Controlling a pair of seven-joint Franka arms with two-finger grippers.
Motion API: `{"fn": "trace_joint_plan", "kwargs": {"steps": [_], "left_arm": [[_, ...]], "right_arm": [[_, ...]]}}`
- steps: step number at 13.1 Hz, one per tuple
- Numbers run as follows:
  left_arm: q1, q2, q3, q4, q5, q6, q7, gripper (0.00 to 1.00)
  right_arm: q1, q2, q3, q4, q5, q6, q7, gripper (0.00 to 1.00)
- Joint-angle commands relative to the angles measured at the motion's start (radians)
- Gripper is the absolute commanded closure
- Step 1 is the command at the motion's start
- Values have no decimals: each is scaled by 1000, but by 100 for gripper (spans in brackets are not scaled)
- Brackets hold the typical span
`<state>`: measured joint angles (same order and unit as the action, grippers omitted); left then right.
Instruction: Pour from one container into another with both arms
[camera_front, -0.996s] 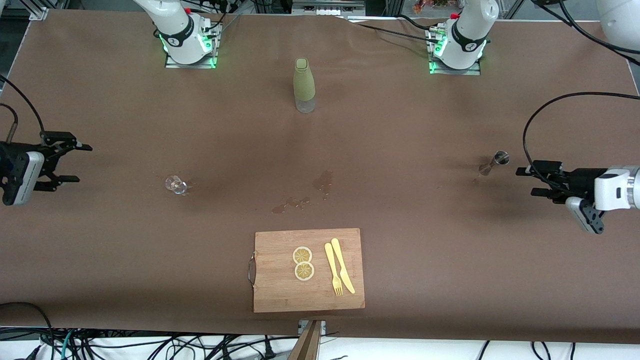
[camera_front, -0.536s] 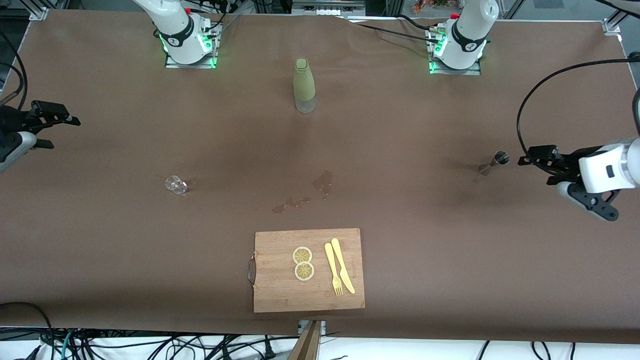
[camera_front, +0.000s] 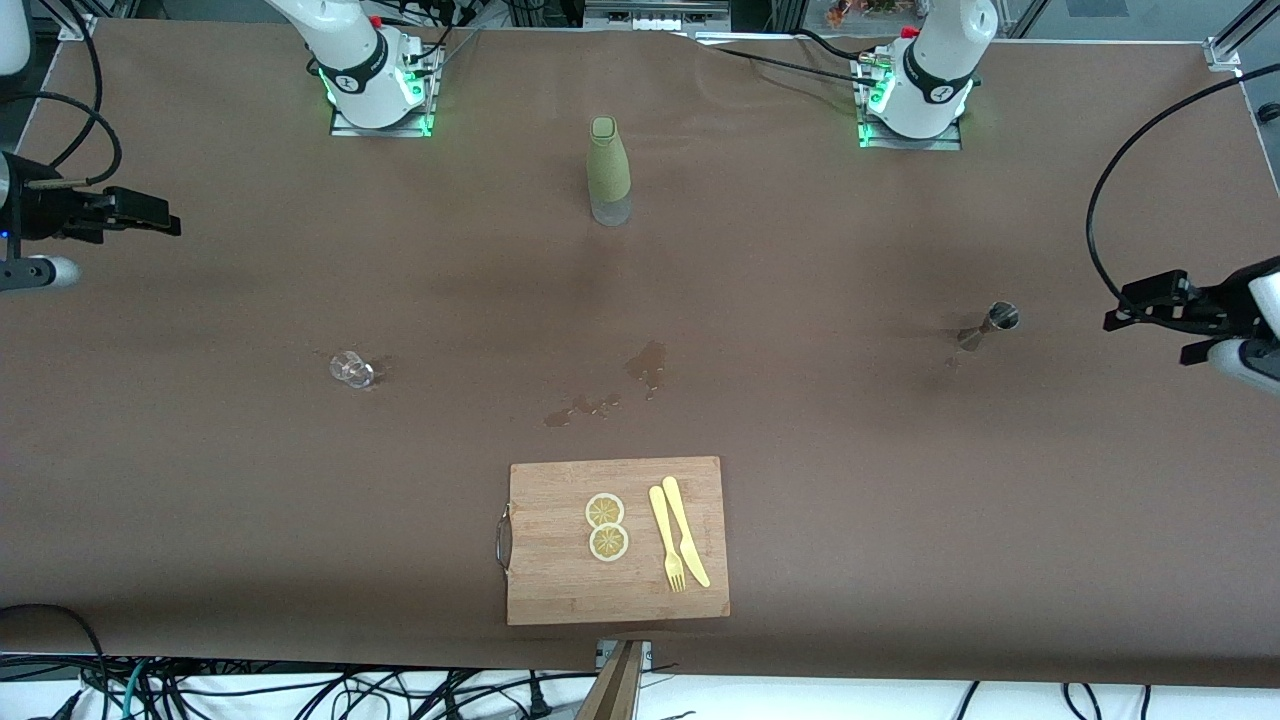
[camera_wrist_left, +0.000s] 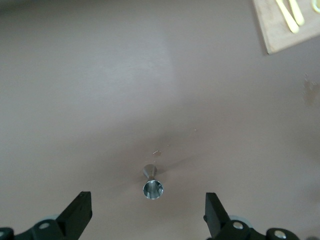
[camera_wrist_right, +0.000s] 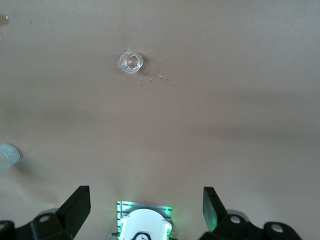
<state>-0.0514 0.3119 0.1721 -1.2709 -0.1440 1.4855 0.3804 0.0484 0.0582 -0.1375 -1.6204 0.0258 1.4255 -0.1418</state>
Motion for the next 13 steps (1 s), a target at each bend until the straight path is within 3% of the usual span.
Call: {"fn": "trace_joint_plan", "kwargs": {"steps": [1,5,8,13], "left_arm": [[-1,-42,-89,5,75,-30,-209,0],[-30,-67,-131,5,103,-120,-418,0],[-31,-66,-129,5,103,-120,-428,0],[-5,-88,-121,-13,100,-120,-434,0]], "right_arm": [[-5,-118,9,-140,-20,78,66,0],[-9,-121,19,-135,-26,127,93,0],[-10,-123,53,-134,-27,99,218,0],[-16,-126,35,-107,-27,190,211,0]]}}
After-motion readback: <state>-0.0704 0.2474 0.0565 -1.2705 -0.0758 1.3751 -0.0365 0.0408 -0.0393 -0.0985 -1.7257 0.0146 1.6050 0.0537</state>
